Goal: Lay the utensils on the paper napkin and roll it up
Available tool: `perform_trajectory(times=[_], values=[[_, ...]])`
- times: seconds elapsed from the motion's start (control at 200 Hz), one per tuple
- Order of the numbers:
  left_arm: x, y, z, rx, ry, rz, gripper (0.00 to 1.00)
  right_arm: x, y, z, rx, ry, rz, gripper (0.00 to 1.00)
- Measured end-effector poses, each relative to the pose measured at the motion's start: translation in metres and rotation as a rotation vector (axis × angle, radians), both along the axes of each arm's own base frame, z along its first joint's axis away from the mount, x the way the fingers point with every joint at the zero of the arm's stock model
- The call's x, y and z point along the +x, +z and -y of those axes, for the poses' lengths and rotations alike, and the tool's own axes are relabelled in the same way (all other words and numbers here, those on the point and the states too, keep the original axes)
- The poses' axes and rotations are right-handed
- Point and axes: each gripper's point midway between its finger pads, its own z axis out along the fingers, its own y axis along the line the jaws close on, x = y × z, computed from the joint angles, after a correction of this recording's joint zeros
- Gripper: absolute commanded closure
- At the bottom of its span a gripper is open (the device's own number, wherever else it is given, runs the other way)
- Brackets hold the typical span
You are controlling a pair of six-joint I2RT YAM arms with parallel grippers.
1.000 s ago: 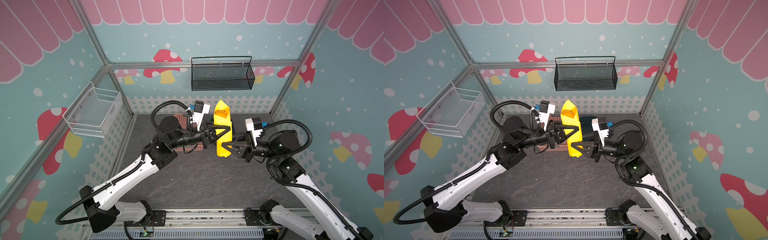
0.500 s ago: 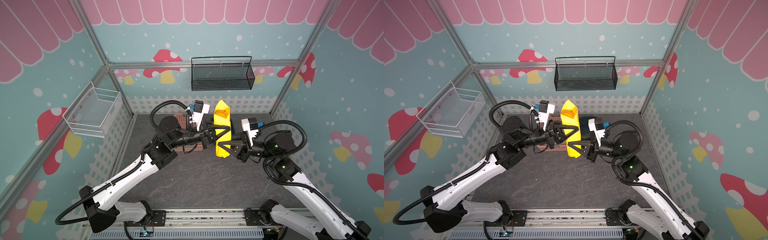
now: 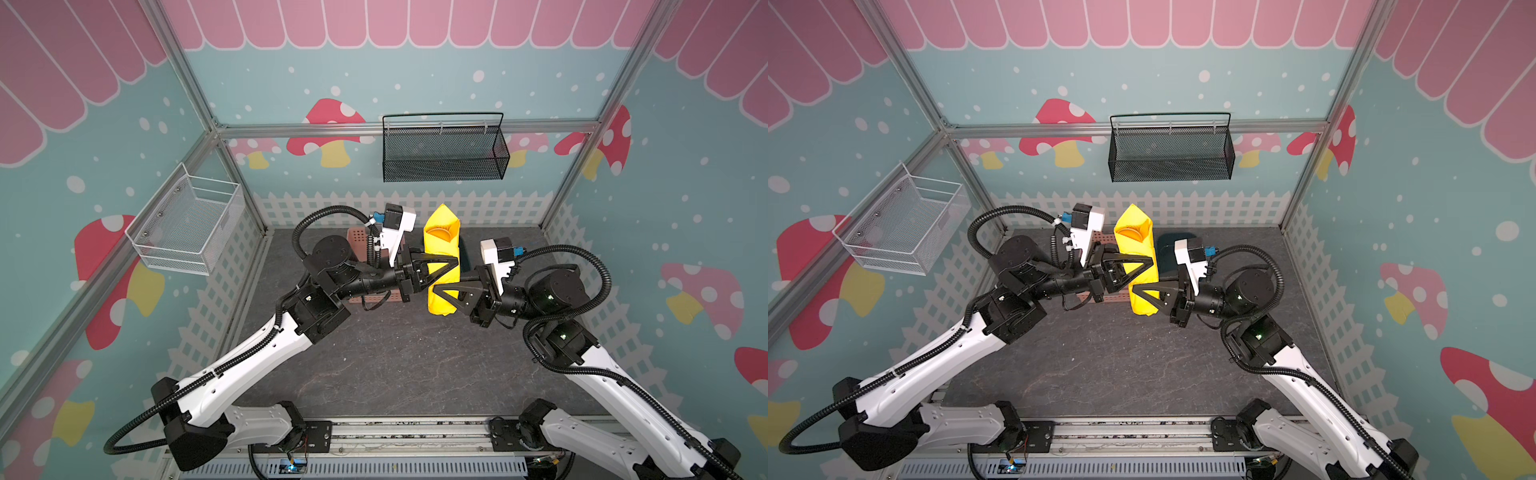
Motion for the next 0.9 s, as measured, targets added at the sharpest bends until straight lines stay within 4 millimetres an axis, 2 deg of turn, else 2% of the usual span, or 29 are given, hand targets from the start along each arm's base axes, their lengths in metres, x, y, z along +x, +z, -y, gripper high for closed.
perform_trajectory(times=[0.24, 0.365, 0.625, 0.901], values=[[-0.009, 0.015, -0.022, -0.017, 0.057, 0.031, 0.47, -0.006, 0.002, 0.002, 0.003, 0.004, 0.032, 1.00], [-0.010, 0.012, -0.025, 0.001, 0.064, 0.028, 0.39, -0.006, 0.003, 0.002, 0.003, 0.002, 0.042, 1.00], [-0.017, 0.001, -0.018, 0.037, -0.006, 0.014, 0.34, -0.008, 0.003, 0.002, 0.002, 0.011, 0.052, 1.00], [-0.012, -0.025, 0.008, 0.095, -0.092, -0.048, 0.35, -0.011, 0.002, -0.001, 0.001, 0.049, 0.060, 1.00]])
